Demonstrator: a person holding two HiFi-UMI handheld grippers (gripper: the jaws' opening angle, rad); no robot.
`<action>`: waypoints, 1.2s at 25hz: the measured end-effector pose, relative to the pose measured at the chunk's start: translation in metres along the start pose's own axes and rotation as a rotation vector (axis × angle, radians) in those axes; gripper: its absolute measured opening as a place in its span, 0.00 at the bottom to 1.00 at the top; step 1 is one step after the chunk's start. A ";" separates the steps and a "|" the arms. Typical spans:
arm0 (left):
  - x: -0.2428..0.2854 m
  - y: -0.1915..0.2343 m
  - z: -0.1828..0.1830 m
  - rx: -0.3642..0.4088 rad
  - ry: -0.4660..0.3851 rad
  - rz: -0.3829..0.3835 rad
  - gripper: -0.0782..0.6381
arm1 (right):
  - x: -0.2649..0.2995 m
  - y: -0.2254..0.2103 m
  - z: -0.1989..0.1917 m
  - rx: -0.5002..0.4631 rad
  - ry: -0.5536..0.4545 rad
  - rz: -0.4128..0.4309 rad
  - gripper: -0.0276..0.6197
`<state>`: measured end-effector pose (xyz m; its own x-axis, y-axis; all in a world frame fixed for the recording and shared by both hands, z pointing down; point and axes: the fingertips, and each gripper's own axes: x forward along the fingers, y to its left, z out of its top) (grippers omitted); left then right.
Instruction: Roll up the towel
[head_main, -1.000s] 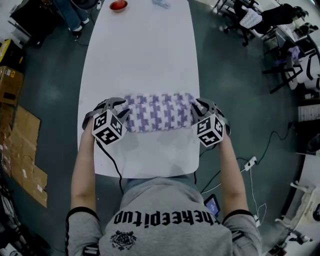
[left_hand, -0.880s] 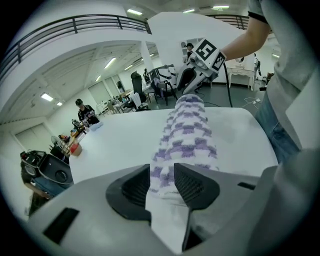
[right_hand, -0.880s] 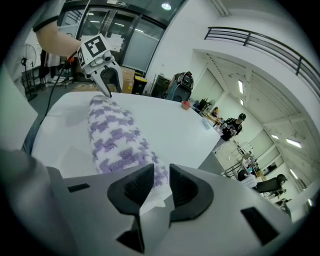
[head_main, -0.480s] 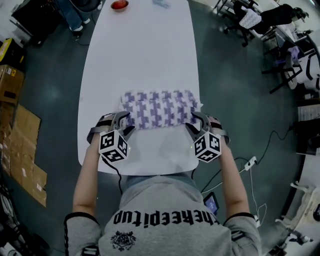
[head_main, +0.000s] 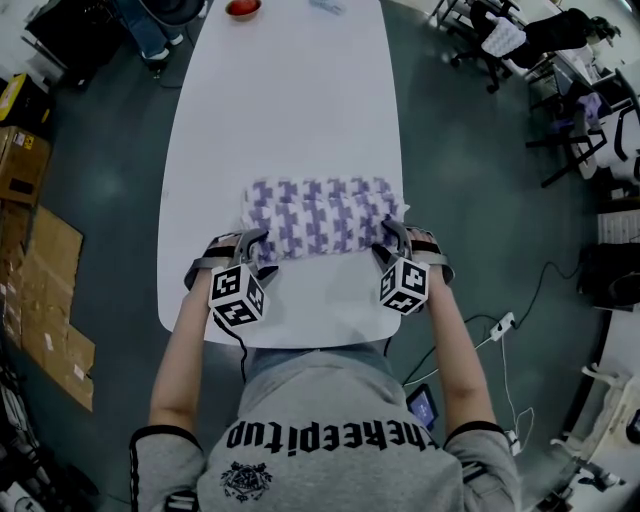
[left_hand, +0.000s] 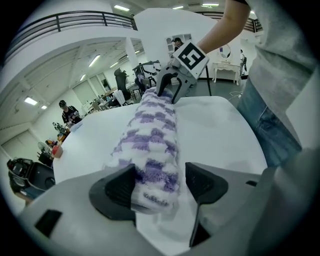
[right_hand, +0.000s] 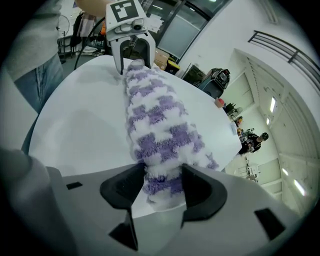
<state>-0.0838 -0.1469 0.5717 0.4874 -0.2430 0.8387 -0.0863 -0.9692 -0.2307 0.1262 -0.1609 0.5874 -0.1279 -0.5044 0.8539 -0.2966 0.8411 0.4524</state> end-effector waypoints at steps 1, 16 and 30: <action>-0.001 -0.003 0.001 0.000 -0.003 -0.008 0.53 | 0.002 -0.001 0.000 0.002 0.002 0.002 0.38; 0.018 0.031 -0.018 0.056 0.127 0.193 0.47 | 0.011 -0.011 0.003 -0.004 0.026 -0.045 0.31; 0.002 -0.005 -0.009 0.029 0.132 0.071 0.23 | -0.029 0.010 0.000 0.062 -0.037 0.024 0.11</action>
<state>-0.0902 -0.1429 0.5795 0.3619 -0.3162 0.8770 -0.0903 -0.9482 -0.3046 0.1271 -0.1378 0.5675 -0.1706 -0.4918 0.8539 -0.3510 0.8400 0.4137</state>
